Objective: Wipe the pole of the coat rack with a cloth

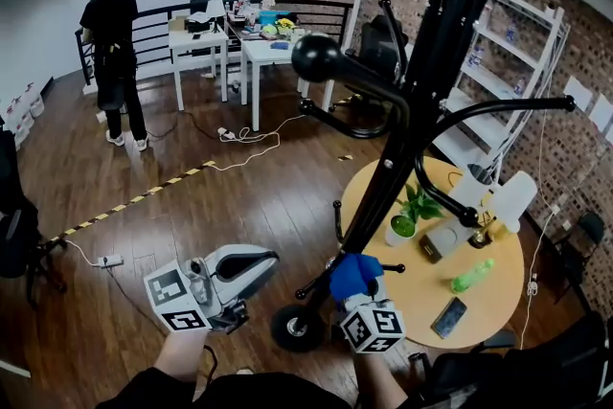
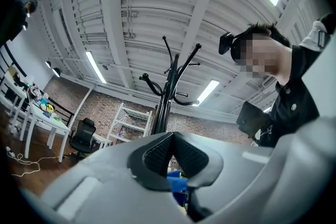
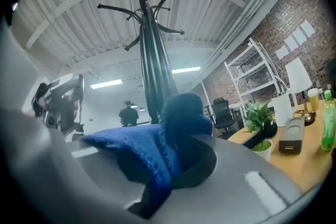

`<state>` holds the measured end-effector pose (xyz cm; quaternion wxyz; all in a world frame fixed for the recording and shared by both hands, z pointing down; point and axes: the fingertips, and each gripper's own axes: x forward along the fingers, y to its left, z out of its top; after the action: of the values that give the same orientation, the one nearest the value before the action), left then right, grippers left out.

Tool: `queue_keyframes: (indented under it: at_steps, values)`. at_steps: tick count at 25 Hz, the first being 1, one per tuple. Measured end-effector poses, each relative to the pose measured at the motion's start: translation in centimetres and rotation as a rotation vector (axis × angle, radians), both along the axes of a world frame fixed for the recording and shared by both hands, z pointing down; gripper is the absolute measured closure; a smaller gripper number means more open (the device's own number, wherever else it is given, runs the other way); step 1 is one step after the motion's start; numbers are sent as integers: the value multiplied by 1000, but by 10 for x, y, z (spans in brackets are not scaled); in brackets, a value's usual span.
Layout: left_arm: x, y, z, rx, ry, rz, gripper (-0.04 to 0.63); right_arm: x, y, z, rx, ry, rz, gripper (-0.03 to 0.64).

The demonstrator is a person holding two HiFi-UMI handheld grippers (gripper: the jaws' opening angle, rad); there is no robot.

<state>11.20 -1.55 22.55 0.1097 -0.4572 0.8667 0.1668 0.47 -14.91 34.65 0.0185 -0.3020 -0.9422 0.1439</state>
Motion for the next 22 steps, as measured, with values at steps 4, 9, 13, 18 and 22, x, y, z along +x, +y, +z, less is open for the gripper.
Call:
queue_keyframes:
  at_steps: [4, 9, 13, 18, 22]
  values:
    - [3, 10, 2, 4, -8, -25, 592, 0, -3, -76, -94, -143, -2, 594]
    - [4, 20, 2, 15, -14, -54, 592, 0, -3, -182, -120, -343, -29, 594]
    - [5, 23, 1, 24, -23, -56, 592, 2, -5, -243, -151, -441, -36, 593]
    - [5, 22, 1, 27, -27, -51, 592, 6, -6, -271, -130, -499, -42, 592]
    - [4, 22, 1, 21, -21, -43, 592, 9, -4, -247, -107, -482, -36, 592]
